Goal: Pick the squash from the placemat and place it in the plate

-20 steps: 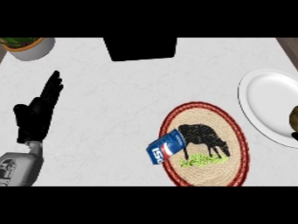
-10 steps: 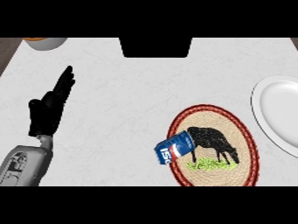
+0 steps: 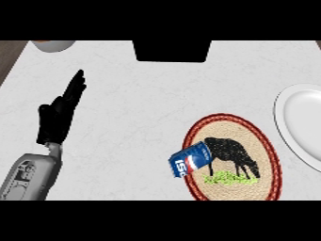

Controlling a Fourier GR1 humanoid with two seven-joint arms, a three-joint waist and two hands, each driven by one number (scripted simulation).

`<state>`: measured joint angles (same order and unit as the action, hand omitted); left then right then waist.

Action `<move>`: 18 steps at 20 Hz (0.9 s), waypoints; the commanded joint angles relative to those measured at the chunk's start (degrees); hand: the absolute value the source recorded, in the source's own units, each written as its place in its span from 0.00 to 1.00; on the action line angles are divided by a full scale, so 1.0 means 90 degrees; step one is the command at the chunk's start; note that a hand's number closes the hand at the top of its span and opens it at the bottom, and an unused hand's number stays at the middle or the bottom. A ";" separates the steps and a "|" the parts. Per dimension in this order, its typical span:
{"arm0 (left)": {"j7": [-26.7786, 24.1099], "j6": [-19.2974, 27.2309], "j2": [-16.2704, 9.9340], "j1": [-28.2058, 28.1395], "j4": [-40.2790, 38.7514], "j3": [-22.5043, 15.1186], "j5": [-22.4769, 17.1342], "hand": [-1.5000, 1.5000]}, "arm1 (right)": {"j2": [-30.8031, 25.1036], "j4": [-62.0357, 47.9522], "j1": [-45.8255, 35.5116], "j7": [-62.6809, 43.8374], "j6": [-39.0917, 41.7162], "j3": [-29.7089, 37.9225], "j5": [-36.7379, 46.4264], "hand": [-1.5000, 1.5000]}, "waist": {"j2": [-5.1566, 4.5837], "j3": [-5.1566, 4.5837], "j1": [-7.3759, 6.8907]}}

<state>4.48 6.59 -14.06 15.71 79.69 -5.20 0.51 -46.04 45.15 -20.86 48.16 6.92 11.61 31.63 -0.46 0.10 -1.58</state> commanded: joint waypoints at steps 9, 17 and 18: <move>-0.0022 -0.0192 0.0002 -0.0201 0.0211 0.0096 0.0082 0.50 | 0.0811 -0.3059 -0.1370 0.0340 -0.0317 -0.0238 0.0694 0.00 | -0.0012 0.0007 -0.0028; 0.0195 -0.0010 0.0222 0.0074 0.0006 0.0039 0.0259 0.50 | 0.1055 -0.3223 -0.1684 0.0629 0.1077 0.0689 -0.0537 0.00 | -0.0002 0.0006 0.0100; 0.0310 -0.0386 -0.0186 0.0102 0.0211 0.0383 -0.0078 0.50 | 0.0839 -0.3261 -0.1822 0.0507 0.1243 0.0862 -0.0696 0.00 | 0.0013 0.0004 0.0063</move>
<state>6.03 5.10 -13.71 15.53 81.02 -3.73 1.38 -37.26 18.13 -35.46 51.47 13.27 14.74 30.22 -0.38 0.13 -1.03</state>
